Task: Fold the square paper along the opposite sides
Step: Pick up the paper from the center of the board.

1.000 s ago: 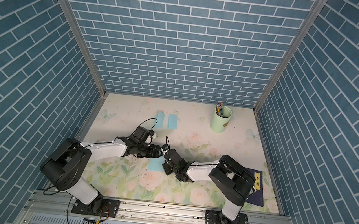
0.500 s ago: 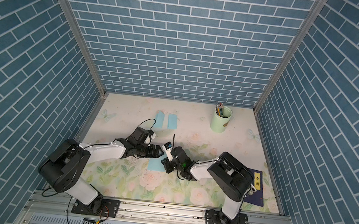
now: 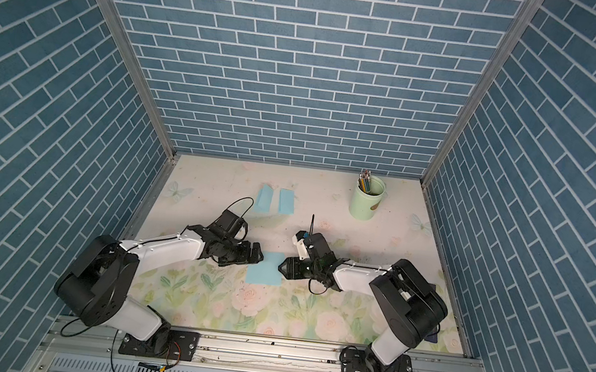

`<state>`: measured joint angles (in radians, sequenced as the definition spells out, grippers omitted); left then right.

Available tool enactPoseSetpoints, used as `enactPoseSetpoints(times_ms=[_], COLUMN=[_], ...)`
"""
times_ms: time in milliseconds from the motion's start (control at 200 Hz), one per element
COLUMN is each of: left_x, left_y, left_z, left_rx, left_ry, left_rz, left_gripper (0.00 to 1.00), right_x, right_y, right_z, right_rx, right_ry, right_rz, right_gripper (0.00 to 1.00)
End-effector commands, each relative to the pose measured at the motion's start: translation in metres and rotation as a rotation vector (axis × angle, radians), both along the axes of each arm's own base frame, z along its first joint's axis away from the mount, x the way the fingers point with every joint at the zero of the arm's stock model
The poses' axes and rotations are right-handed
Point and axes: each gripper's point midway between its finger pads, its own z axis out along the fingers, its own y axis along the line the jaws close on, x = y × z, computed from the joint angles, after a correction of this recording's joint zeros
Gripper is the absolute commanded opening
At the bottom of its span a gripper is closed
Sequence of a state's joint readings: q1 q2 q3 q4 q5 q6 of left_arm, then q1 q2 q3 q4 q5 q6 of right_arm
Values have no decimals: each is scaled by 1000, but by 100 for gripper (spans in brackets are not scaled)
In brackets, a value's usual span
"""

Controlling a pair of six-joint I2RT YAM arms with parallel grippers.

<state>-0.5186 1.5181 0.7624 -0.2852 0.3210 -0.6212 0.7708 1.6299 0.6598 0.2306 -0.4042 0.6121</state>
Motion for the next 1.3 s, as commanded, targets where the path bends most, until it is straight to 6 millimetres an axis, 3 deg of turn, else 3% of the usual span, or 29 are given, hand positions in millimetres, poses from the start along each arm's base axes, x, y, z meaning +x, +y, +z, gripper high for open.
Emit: enactPoseSetpoints(times_ms=[0, 355, 740, 835, 1065, 1175, 1295], left_x=[-40, -53, -56, -55, -57, -51, -30], left_y=[0, -4, -3, -1, 6, 10, 5], left_z=[-27, -43, -58, -63, -74, -70, -47], left_rx=[-25, -53, -46, -29, 19, 43, 33], left_ry=[182, 224, 238, 239, 250, 228, 148], left_rz=[-9, -24, -30, -32, -43, -44, -47], left_gripper=[100, 100, 98, 87, 42, 32, 26], right_x=[-18, -33, -37, -38, -38, -30, -5], right_y=[-3, 12, 33, 40, 41, 39, 36], right_z=[-20, -47, -51, -46, -41, -32, -8], right_rx=[-28, -40, 1, 17, 23, 16, 11], right_ry=[168, 271, 282, 259, 225, 176, 52], right_rz=[-3, 48, 111, 141, 157, 153, 127], right_gripper=[57, 56, 55, 55, 55, 55, 55])
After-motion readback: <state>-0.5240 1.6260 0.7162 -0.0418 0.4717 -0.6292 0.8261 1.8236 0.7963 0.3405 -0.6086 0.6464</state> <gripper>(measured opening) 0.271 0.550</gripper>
